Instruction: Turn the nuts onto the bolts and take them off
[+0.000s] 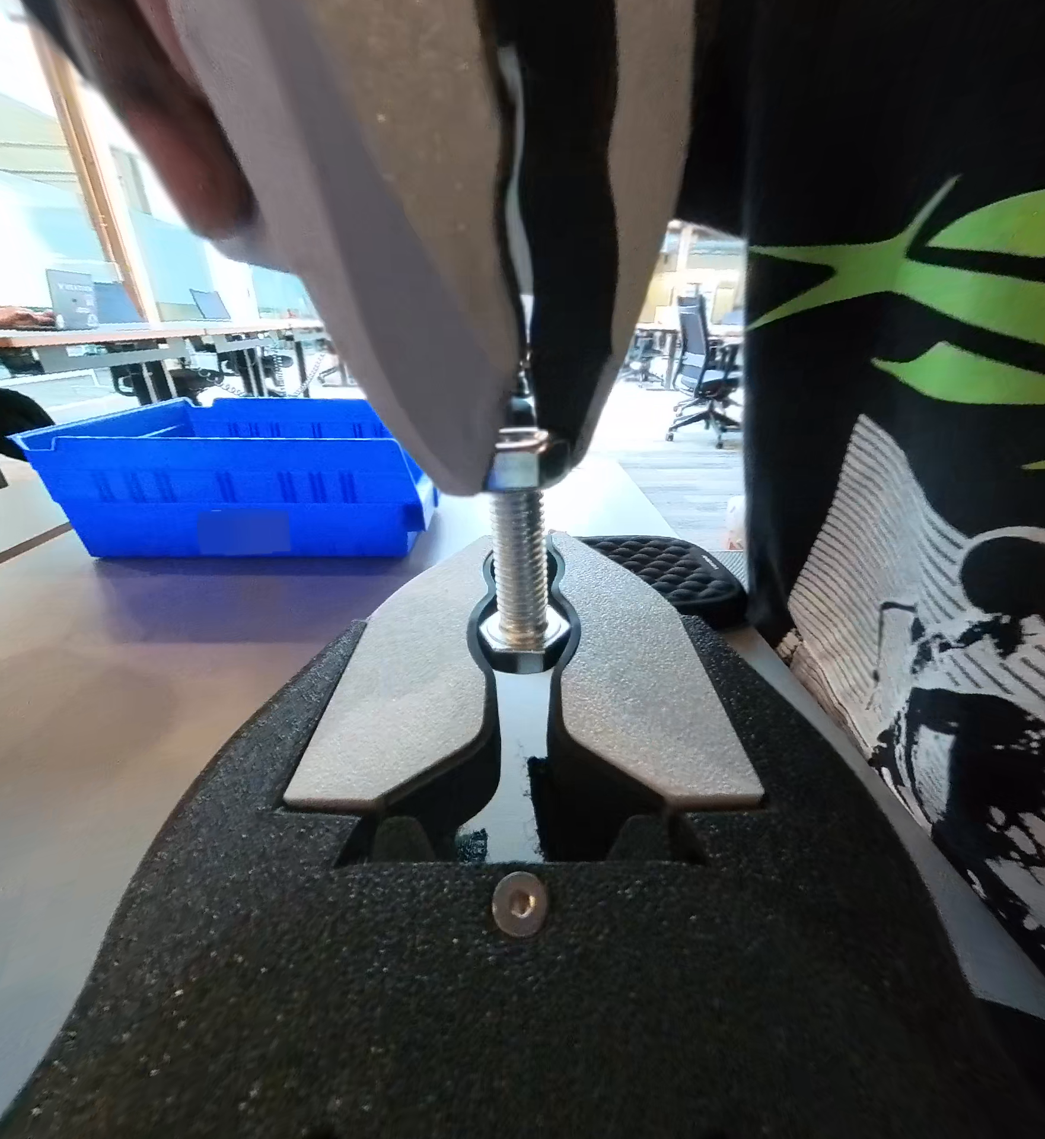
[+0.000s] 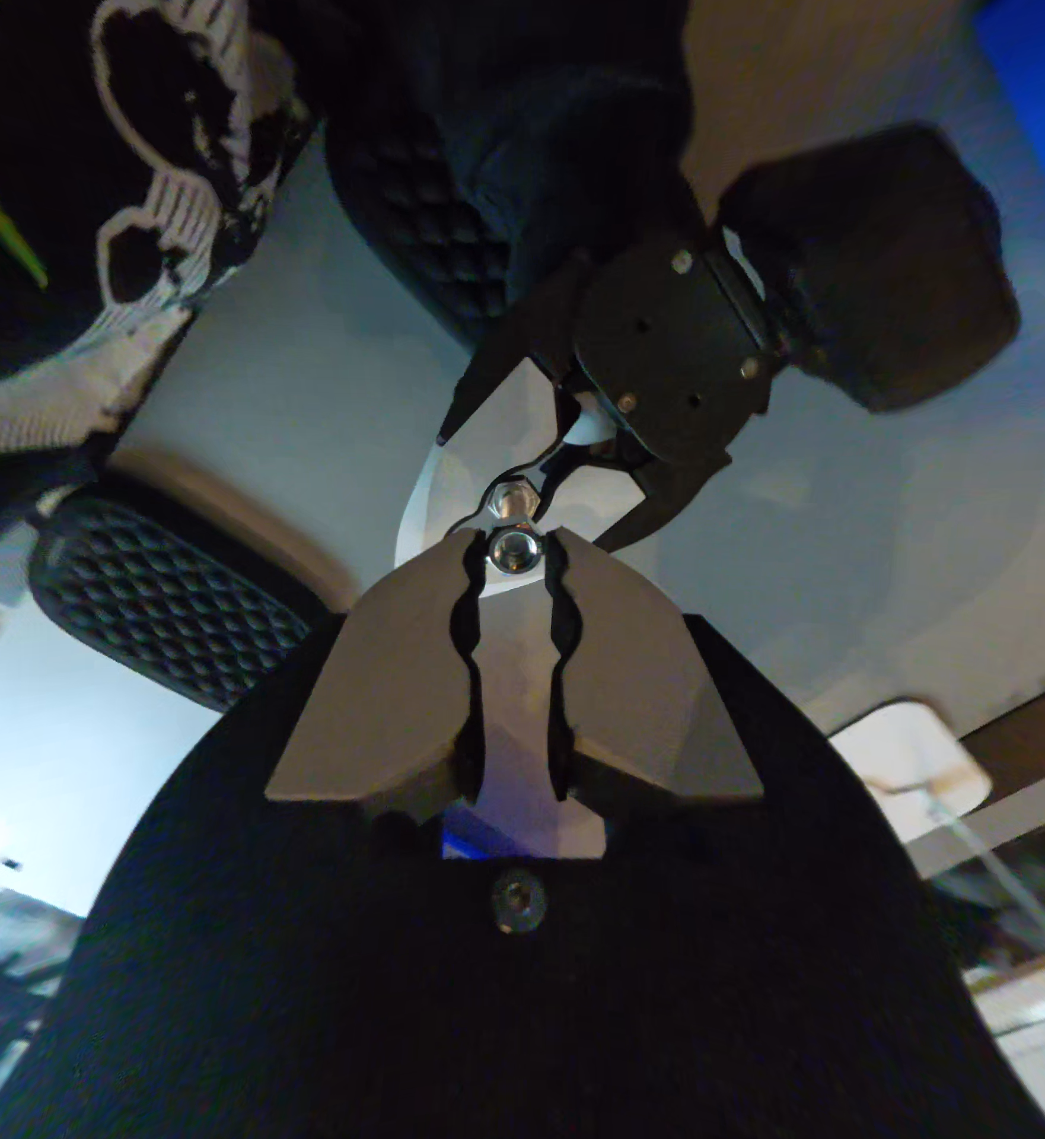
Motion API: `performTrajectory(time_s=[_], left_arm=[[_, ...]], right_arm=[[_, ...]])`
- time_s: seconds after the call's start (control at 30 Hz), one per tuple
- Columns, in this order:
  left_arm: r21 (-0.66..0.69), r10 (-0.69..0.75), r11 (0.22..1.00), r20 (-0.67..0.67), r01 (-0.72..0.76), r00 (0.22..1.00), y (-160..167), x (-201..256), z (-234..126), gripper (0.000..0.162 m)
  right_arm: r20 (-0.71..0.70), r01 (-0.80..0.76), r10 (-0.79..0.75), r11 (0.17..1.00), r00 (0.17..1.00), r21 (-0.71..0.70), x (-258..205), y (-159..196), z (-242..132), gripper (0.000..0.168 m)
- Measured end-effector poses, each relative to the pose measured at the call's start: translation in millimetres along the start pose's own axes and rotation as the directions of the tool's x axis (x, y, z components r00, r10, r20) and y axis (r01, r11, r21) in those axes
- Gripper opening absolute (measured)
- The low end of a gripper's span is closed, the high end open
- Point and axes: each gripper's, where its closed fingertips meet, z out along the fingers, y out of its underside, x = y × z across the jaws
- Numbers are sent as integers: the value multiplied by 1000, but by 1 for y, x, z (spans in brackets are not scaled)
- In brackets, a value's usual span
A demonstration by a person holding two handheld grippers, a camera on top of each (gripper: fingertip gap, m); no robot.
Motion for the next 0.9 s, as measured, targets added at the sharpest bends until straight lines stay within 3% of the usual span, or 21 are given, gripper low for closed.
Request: performTrajectory(time_s=[0.27,0.47,0.53,0.57,0.67,0.77,0.83,0.9], left_arm=[[-7,13,1000,17,-13,1000,0,-1,0,11],[3,16,1000,15,-16,1000,-1,0,-1,11],[14,14,1000,11,-14,1000,-3,0,-2,11],[17,14,1000,9,-14,1000,-4,0,-2,11],[17,17,1000,4,-17,1000,-4,1,-2,11],[8,21,1000,-19,-20,1000,-3,4,-1,11],[-3,25,1000,-37,-26,999,-1,7,0,11],[-2,25,1000,-50,-25,998,-1,9,0,11]], right_arm=[[-8,-395,396,917,918,-50,-1,3,-1,18],[-15,-464,464,884,886,-50,3,1,-1,18],[-18,-446,445,893,895,-68,2,4,-2,32],[-19,-426,426,901,905,-80,2,6,-2,44],[-4,-289,289,957,957,-21,3,1,-5,46],[-1,-2,2,999,1000,34,5,-3,-12,49],[0,291,-292,956,957,36,3,-4,-15,50],[38,488,-489,872,872,37,1,-5,-13,42]])
